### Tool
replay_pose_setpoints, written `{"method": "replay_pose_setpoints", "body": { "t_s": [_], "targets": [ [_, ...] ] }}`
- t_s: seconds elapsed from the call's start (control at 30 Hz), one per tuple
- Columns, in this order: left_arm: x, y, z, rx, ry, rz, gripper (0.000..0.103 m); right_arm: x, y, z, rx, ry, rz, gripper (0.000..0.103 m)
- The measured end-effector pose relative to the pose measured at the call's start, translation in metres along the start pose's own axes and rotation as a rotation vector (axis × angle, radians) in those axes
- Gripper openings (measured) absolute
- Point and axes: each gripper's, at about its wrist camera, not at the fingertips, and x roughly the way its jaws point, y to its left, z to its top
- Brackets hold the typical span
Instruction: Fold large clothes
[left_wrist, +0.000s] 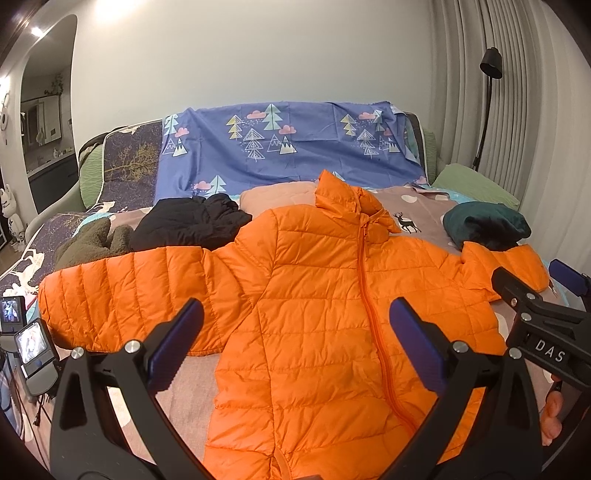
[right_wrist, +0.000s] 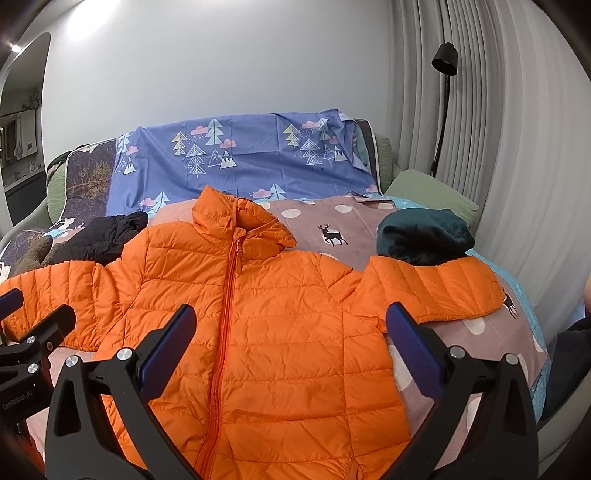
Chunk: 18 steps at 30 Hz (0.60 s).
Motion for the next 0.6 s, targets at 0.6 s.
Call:
{"method": "replay_pose_setpoints", "body": {
  "t_s": [0.6],
  "targets": [
    [0.0030,0.0032,0.0007,-0.007,0.020,-0.027,0.101,0.0024,-0.0020,0.0040,0.015,-0.002,-0.006,0.102]
  ]
}}
